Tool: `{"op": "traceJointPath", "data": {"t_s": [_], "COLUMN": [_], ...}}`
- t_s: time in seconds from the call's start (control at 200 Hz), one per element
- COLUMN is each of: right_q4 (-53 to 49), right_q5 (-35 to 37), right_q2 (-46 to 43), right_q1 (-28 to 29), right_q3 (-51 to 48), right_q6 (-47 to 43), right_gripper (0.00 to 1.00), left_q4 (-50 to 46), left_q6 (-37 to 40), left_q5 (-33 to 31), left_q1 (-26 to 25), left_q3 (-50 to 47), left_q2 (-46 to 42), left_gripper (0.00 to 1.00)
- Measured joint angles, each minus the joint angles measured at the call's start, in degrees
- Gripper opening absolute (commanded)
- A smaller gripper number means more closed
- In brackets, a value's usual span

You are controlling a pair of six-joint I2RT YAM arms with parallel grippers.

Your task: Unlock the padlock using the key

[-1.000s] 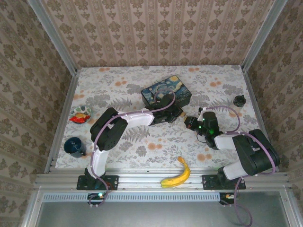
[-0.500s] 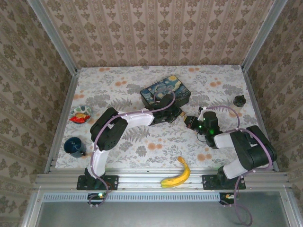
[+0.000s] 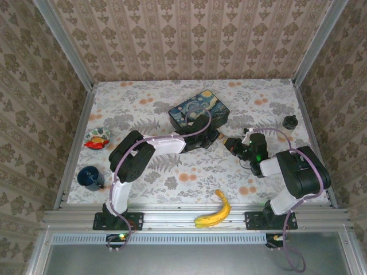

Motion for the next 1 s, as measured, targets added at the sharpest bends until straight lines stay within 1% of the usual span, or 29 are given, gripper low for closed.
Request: {"op": "traceJointPath", "data": {"t_s": [0.13, 0.315, 0.505, 0.675, 0.84, 1.0], "right_q4": [1.84, 7.54, 11.21, 11.37, 9.66, 3.45], "right_q5": [-3.32, -10.43, -19.02, -25.99, -30.38, -32.59], "right_q2": [2.38, 8.68, 15.80, 18.64, 19.34, 17.20], "right_q1": [-1.40, -3.48, -4.55, -5.62, -6.08, -6.01], "right_q3": [1.31, 5.31, 10.95, 14.99, 17.66, 18.25], "right_q6": [4.02, 13.14, 20.68, 25.53, 27.21, 24.04], "right_gripper": [0.00, 0.00, 0.00, 0.00, 0.00, 0.00], "left_q4": [3.13, 10.71, 12.72, 15.80, 19.45, 21.00], "left_q6": [-0.07, -0.02, -0.22, -1.44, -1.79, -1.75], "left_q5": [-0.17, -0.48, -0.50, 0.17, 2.12, 4.35], "left_q1": [0.28, 1.86, 3.58, 4.57, 5.64, 6.12], "left_q3": [-1.33, -4.81, -7.37, -9.77, -11.45, -13.64], "left_q2": [0.00, -0.33, -1.70, -2.75, -3.02, -4.46], "left_gripper": [0.00, 0.00, 0.00, 0.00, 0.00, 0.00]}}
